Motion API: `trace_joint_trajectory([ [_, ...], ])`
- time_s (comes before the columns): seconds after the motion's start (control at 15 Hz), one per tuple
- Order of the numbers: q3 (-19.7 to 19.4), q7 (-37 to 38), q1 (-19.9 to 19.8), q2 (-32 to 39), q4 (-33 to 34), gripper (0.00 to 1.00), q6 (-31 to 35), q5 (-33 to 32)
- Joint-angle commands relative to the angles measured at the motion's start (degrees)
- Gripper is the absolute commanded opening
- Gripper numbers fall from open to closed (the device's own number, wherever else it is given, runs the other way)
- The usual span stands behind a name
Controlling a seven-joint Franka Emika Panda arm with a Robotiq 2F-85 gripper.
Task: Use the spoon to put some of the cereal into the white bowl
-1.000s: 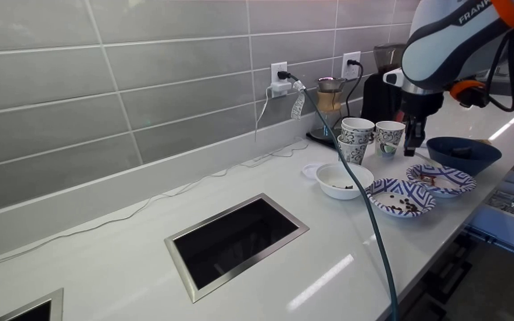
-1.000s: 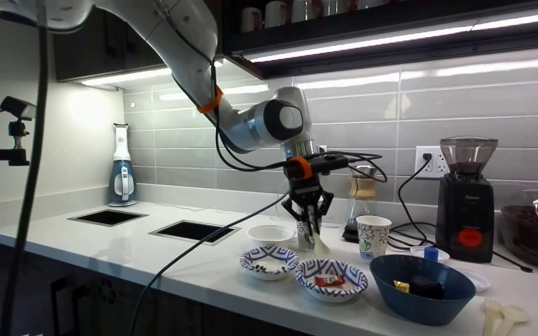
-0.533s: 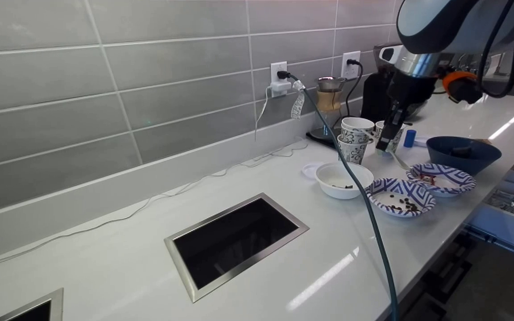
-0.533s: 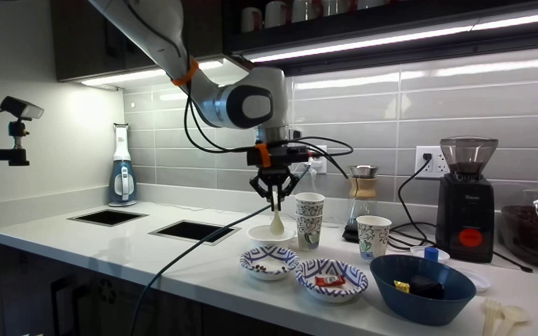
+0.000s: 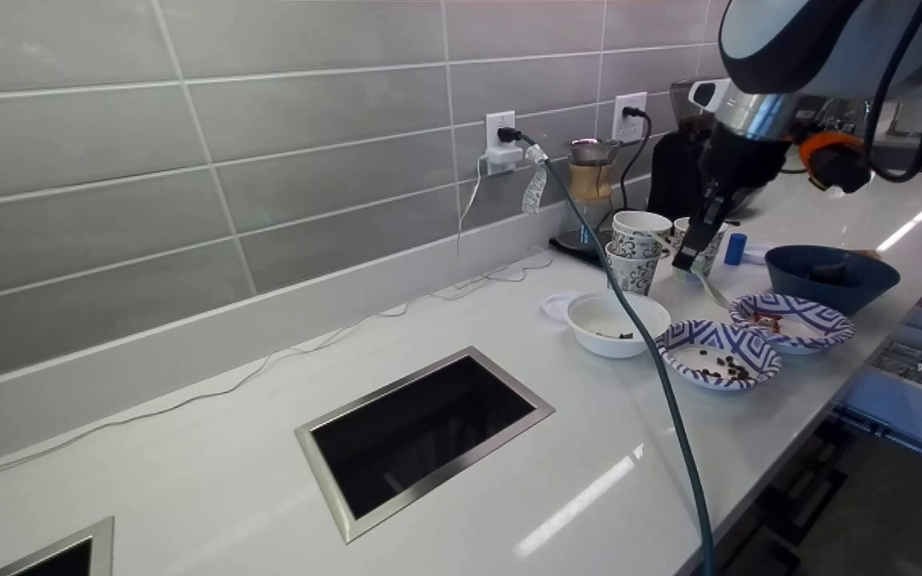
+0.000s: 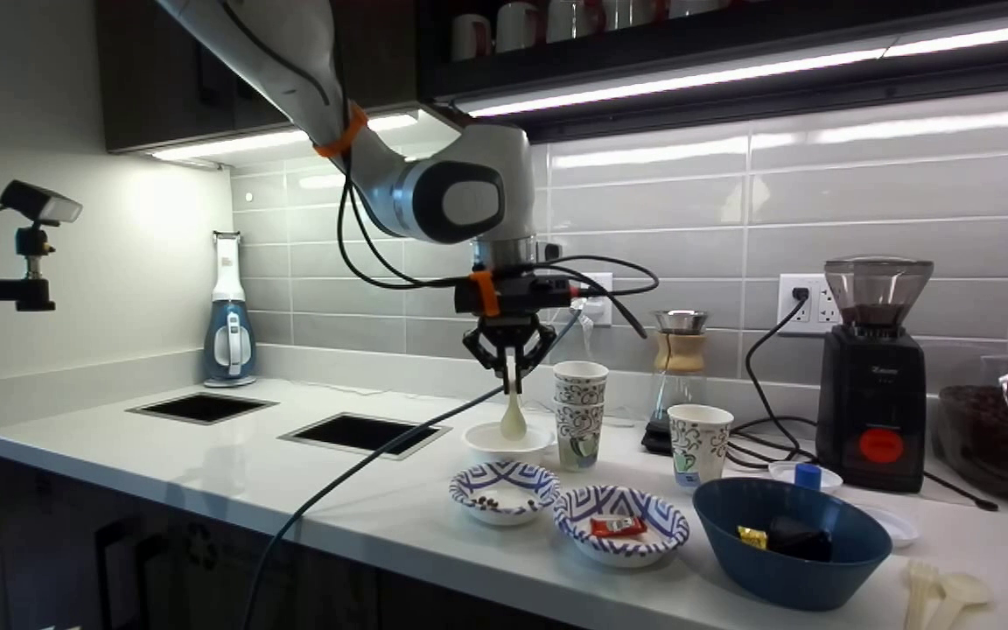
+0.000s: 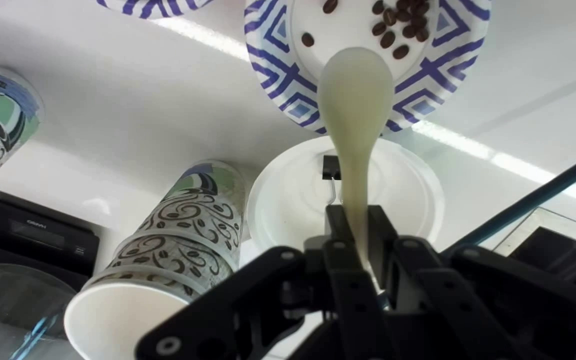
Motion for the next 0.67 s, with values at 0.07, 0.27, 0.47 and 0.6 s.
trace_joint_trajectory([
  [0.07,-0.04,0.24,0.69,0.35,-1.25,0.03,1.79,2.80],
  [0.27,0.00,0.55,0.46,0.62,-3.13,0.03,2.48,4.90],
  [0.47,0.27,0.90,0.29,1.23,-5.06,0.03,5.26,7.89],
  [0.6,0.32,1.75,0.29,1.83,-6.21,0.03,7.08,9.05],
])
